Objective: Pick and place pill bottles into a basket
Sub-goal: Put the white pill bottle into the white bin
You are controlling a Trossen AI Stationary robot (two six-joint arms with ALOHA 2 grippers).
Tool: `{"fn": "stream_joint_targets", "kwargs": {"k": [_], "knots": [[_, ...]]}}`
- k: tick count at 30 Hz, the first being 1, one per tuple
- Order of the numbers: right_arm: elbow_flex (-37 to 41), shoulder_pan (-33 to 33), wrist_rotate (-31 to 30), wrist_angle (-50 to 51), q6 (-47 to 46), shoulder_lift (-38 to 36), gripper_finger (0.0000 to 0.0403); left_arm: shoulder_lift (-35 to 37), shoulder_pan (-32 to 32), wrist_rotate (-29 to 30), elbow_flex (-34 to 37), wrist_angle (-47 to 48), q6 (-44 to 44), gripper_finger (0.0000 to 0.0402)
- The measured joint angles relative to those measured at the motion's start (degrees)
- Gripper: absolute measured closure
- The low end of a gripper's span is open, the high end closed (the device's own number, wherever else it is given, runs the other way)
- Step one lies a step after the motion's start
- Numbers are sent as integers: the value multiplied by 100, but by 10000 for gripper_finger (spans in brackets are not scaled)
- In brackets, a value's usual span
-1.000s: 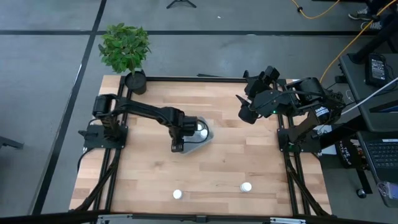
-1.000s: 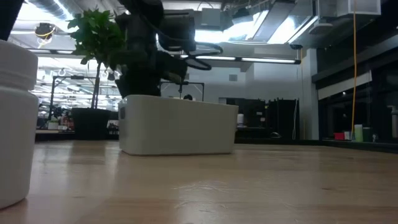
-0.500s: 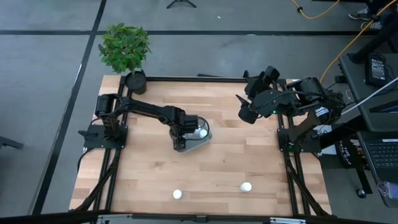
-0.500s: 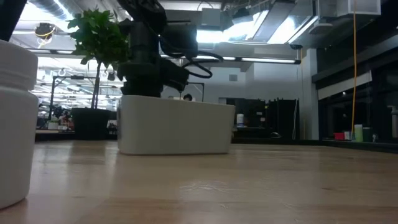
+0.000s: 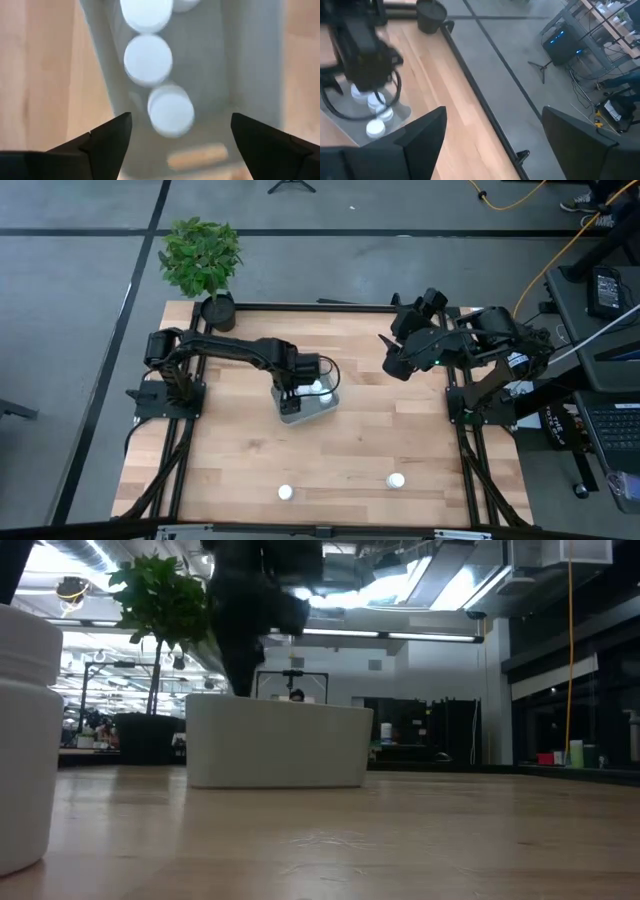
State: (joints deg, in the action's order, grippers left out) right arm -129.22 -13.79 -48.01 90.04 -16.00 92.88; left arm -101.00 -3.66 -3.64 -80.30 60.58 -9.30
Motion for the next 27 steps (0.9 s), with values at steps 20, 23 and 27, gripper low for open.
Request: {"fn": "stream_joint_targets", "kwargs": {"k": [20,23,27], "knots": [[6640,-2238,2676,-3760,-1045,-2937,76,1385,992,2658,-1085,667,-1435,69],[7629,-2463,3045,-5165,-581,-3138,76,1385,999,3153,-1085,644,-1777,69],[8174,-2552,3423,-5719,-378,-3067,76,1339,992,3269,-1085,645,-2236,69]]}}
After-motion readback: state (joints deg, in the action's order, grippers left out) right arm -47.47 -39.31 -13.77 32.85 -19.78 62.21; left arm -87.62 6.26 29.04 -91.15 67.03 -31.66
